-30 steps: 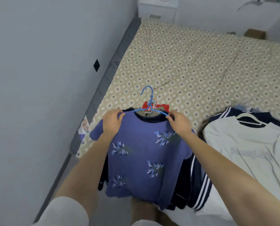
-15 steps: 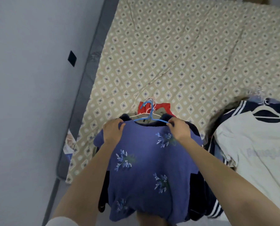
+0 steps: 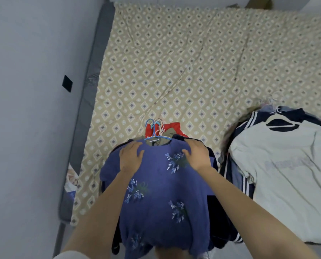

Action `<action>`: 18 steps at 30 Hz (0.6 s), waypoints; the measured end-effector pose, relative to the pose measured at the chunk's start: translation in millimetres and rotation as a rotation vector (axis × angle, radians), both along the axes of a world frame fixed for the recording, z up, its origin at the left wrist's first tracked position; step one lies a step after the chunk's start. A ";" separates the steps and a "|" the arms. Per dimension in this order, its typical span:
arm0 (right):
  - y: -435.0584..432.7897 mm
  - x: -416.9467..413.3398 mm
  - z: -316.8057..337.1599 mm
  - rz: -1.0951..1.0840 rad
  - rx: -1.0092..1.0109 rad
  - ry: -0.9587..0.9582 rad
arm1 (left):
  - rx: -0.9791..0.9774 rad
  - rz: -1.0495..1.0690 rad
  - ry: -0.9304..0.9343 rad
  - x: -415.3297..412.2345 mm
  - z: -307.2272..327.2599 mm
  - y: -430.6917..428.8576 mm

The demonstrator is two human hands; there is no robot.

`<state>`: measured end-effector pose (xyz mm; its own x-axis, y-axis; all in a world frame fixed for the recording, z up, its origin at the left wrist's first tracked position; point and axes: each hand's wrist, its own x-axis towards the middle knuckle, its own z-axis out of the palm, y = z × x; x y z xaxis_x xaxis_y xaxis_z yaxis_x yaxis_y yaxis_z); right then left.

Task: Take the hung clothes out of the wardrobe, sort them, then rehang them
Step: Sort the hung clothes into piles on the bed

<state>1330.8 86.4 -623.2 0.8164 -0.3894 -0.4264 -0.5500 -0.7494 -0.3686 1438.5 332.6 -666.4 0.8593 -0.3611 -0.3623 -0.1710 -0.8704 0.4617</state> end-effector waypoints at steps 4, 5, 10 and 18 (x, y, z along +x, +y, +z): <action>-15.5 -27.0 26.2 0.000 -0.016 -0.040 | -0.014 -0.068 -0.078 -18.0 23.2 -26.9; -20.3 -35.5 34.0 0.009 -0.034 -0.045 | -0.016 -0.080 -0.096 -23.8 30.0 -35.2; -48.6 -91.0 67.4 0.025 -0.154 -0.029 | 0.009 -0.099 -0.171 -72.9 71.5 -82.3; -110.0 -208.2 108.2 -0.053 -0.160 -0.103 | 0.022 -0.175 -0.259 -185.1 117.0 -162.8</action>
<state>1122.6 -23.6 -515.0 0.8289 -0.4894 -0.2711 -0.5561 -0.7737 -0.3036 1253.4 169.8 -549.4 0.8497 -0.5059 -0.1487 -0.4285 -0.8267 0.3646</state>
